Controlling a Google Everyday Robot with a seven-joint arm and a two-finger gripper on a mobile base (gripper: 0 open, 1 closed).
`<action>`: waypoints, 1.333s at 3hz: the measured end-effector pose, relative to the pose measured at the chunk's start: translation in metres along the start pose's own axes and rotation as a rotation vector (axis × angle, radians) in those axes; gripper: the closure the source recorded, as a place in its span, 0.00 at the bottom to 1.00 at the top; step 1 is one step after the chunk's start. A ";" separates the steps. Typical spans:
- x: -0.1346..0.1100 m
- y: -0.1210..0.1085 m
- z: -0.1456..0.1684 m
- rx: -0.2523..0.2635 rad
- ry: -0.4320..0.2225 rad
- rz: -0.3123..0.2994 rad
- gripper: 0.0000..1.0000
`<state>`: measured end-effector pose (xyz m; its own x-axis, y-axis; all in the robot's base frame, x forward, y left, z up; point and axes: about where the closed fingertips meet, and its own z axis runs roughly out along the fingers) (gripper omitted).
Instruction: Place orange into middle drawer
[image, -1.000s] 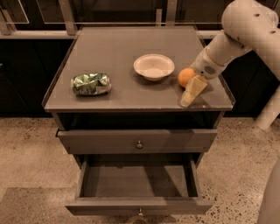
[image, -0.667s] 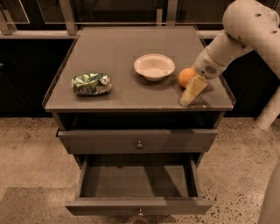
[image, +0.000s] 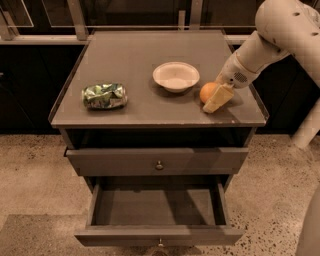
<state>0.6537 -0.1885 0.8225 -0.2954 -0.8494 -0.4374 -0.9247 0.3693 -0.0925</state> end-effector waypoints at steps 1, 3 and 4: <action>0.000 0.000 0.000 0.000 0.000 0.000 0.87; -0.004 -0.001 -0.008 0.000 0.000 0.000 1.00; -0.005 -0.001 -0.010 0.000 0.000 0.000 1.00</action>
Offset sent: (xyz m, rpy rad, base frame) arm 0.0000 0.0000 0.0000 0.0000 0.0000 0.0000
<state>0.6536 -0.1885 0.8333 -0.2954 -0.8494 -0.4374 -0.9248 0.3692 -0.0924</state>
